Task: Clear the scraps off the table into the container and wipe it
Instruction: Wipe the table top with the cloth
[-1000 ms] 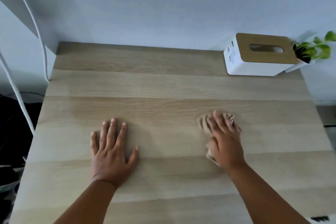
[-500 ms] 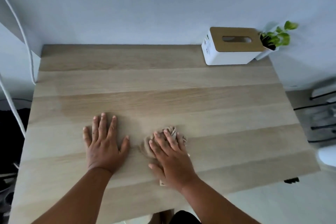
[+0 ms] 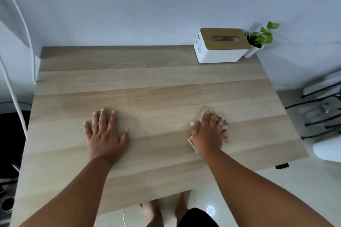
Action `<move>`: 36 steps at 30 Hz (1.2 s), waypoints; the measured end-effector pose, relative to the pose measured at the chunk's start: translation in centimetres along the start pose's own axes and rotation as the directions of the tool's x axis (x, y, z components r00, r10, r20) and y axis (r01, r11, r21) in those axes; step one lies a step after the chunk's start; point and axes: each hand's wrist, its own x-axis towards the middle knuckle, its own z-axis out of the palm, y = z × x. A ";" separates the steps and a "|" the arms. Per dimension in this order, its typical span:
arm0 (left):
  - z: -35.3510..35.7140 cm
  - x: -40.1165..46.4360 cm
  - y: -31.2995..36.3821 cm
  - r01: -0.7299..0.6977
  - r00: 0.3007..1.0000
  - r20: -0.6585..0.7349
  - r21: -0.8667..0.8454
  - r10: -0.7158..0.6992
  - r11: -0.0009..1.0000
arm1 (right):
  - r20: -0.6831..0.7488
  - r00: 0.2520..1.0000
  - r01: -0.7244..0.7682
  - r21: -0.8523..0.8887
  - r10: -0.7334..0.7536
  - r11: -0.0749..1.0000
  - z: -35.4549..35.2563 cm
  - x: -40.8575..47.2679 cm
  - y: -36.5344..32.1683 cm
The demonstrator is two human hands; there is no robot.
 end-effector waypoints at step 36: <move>6.6 -9.8 26.3 -0.382 0.916 0.151 0.040 0.373 0.923 | 0.022 0.596 0.802 -0.051 -0.802 0.595 0.9 -1.9 18.6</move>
